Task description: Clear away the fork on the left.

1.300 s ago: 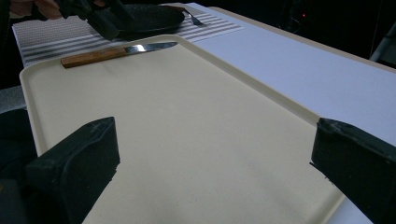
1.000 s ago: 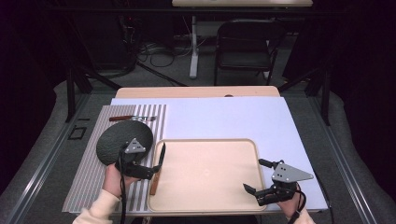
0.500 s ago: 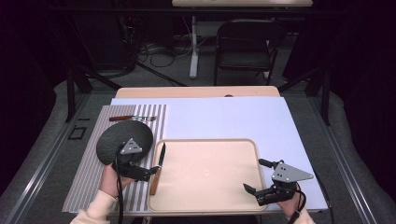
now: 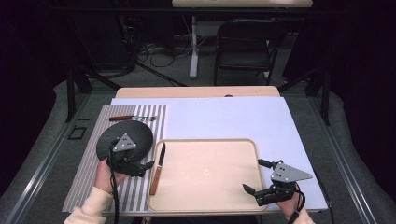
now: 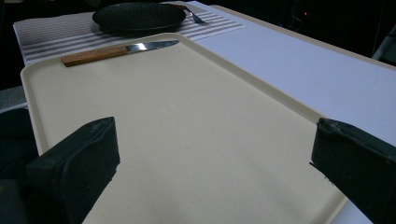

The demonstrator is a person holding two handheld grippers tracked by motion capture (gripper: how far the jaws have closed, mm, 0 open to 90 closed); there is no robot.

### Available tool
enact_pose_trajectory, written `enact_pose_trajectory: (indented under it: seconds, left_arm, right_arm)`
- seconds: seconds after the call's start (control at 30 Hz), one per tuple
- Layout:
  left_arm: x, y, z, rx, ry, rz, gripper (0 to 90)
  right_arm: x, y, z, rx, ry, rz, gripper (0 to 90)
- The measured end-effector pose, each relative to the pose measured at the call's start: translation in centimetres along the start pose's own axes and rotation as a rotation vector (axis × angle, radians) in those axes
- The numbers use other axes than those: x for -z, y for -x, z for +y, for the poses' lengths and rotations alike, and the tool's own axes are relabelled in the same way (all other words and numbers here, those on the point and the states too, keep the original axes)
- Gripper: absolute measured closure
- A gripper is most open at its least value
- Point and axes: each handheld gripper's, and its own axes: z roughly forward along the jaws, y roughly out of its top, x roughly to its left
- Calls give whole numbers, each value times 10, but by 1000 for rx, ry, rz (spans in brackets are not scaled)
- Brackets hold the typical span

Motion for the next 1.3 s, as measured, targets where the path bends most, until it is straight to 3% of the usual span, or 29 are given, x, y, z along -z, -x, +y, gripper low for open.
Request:
enact_pose_trajectory:
  seconds: [0.53,0.8,1.3]
  left_arm:
    - [8,-24,6,-51,22,22,0]
    - [13,-39,10,-68,42,13,0]
    - [15,-59,15,-97,20,36,0]
  right_arm:
    - [-1,1,0,-1,-1,2,2]
    - [-2,1,-1,-3,-3,5,2]
    - [-4,3,-2,-5,-3,8,1]
